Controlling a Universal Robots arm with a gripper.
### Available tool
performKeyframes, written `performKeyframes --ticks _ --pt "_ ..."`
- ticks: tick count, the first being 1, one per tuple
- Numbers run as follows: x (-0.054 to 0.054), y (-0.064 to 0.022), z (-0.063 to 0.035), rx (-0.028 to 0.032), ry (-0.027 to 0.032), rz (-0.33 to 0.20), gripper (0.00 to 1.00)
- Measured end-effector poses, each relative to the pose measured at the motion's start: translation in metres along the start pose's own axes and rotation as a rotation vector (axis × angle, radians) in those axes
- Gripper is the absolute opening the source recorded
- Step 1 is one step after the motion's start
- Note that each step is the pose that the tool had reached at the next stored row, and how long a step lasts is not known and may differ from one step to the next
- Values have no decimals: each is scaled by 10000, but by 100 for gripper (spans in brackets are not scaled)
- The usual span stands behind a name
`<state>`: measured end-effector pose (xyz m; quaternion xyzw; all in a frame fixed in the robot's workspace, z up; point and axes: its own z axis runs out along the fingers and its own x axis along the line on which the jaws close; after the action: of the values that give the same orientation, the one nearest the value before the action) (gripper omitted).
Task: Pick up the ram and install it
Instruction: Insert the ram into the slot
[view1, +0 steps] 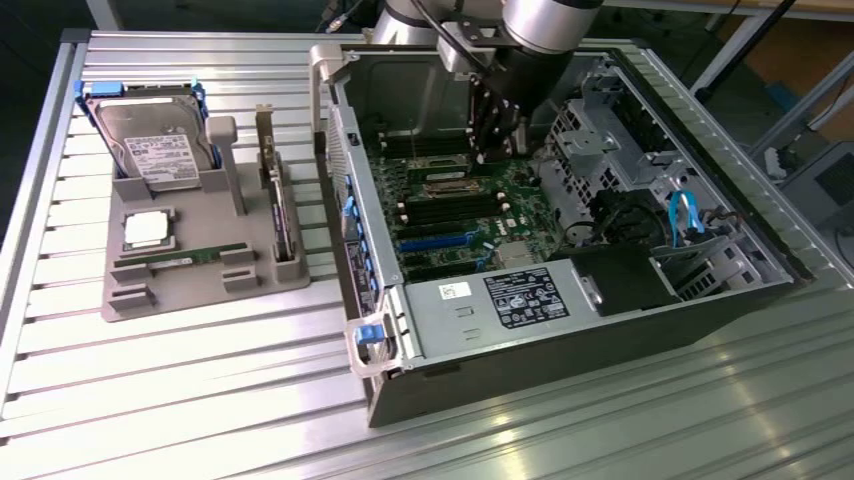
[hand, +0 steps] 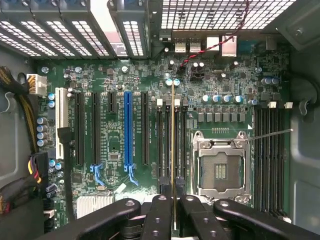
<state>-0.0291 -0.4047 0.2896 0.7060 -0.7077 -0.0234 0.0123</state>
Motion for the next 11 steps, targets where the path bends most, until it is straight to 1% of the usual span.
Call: performKeyframes --ticks 2,5,8,9,10,11 --pt "0 -66 -3 0 -1 0 13" --pt "0 -123 -6 -1 0 0 13" --pt "0 -143 -7 3 -1 -2 13" --pt "0 -143 -7 41 -1 -11 13" --pt "0 -142 -7 92 1 -21 13" --pt "0 -142 -7 93 1 -22 13"
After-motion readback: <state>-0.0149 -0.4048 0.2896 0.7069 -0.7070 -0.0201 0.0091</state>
